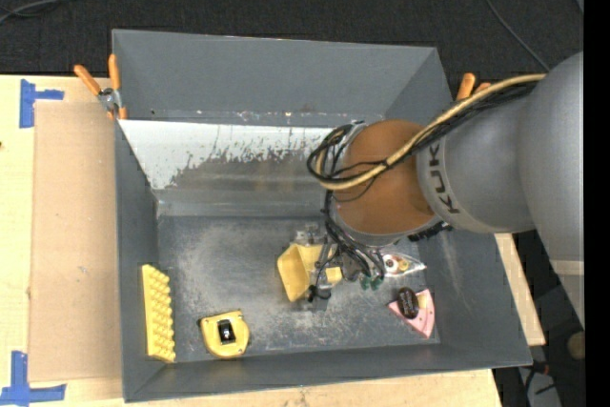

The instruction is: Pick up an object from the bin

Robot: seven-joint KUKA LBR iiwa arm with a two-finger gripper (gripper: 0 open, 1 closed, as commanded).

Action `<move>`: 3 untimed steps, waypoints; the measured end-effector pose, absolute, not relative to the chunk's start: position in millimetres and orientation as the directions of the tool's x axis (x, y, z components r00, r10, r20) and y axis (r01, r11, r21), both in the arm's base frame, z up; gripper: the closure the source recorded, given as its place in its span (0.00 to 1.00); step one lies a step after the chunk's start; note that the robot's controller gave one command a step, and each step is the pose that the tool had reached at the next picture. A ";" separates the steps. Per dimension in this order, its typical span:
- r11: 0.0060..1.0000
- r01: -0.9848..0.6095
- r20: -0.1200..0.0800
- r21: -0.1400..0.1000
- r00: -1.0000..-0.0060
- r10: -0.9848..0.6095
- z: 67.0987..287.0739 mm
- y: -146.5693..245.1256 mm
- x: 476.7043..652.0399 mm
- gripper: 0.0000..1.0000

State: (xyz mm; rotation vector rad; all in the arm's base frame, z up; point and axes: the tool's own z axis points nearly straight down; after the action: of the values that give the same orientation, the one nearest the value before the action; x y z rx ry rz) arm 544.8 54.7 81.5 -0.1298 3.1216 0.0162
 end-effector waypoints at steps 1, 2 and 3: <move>0.997 -0.080 -0.017 0.008 -0.997 -0.080 72.5 35.1 577.5 1.00; 0.997 -0.077 -0.030 0.007 -0.997 -0.077 73.5 34.8 569.8 1.00; 0.997 -0.078 -0.027 0.012 -0.997 -0.077 73.1 11.9 588.1 1.00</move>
Offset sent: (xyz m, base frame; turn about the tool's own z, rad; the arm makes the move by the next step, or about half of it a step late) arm 0.0111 -0.0168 -0.0115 0.0071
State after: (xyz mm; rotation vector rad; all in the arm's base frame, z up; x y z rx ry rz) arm 588.1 11.9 73.1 -0.1207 3.1130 0.0199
